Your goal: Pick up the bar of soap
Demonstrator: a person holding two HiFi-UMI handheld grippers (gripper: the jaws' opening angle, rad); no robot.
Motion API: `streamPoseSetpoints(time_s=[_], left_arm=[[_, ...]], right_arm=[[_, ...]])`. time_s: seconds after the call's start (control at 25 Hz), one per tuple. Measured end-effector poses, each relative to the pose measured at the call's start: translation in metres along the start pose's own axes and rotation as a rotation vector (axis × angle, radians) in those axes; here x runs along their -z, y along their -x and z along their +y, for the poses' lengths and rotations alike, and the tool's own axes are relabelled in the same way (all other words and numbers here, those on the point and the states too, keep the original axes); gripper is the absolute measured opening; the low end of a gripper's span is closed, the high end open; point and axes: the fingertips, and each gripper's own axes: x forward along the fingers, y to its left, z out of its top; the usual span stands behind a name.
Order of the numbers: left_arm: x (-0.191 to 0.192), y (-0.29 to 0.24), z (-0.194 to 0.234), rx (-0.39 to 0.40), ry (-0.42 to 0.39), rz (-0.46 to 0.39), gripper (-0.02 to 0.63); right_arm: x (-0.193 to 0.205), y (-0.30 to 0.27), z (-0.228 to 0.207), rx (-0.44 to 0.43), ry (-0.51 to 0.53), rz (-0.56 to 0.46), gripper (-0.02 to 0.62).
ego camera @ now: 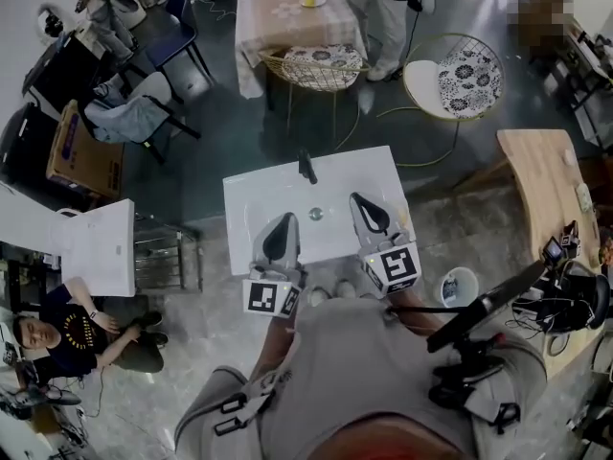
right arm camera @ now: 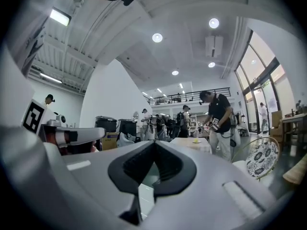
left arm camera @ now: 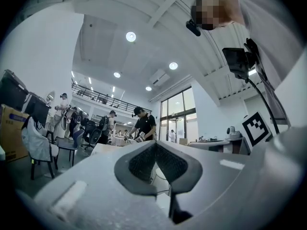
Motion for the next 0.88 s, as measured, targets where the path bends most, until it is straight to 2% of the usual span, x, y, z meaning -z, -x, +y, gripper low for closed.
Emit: streamPoseSetpoints(time_s=[0.24,0.44,0.48,0.52,0.56,0.88], left_arm=[[-0.002,0.011,0.017,-0.019,0.011,0.004,-0.008],[0.0,0.016,0.022,-0.02,0.012,0.012,-0.008],[0.001,0.016,0.022,-0.019,0.012,0.014,-0.008],[0.002,0.017,0.023,-0.018,0.012,0.016,-0.008],[0.003,0.017,0.024,-0.017,0.012,0.019,-0.008],[0.004,0.018,0.027,-0.021,0.016,0.022,-0.008]], right_arm=[[-0.011,-0.002,-0.008,0.065,0.045,-0.014,0.002],[-0.008,0.0,-0.009,0.111,0.044,-0.008,0.003],[-0.004,-0.003,-0.008,0.105,0.029,0.007,0.066],[0.002,-0.007,-0.007,0.088,0.001,0.035,0.376],[0.007,-0.012,-0.007,0.072,-0.032,0.062,0.589],[0.008,-0.016,-0.016,0.1,-0.011,0.08,0.588]])
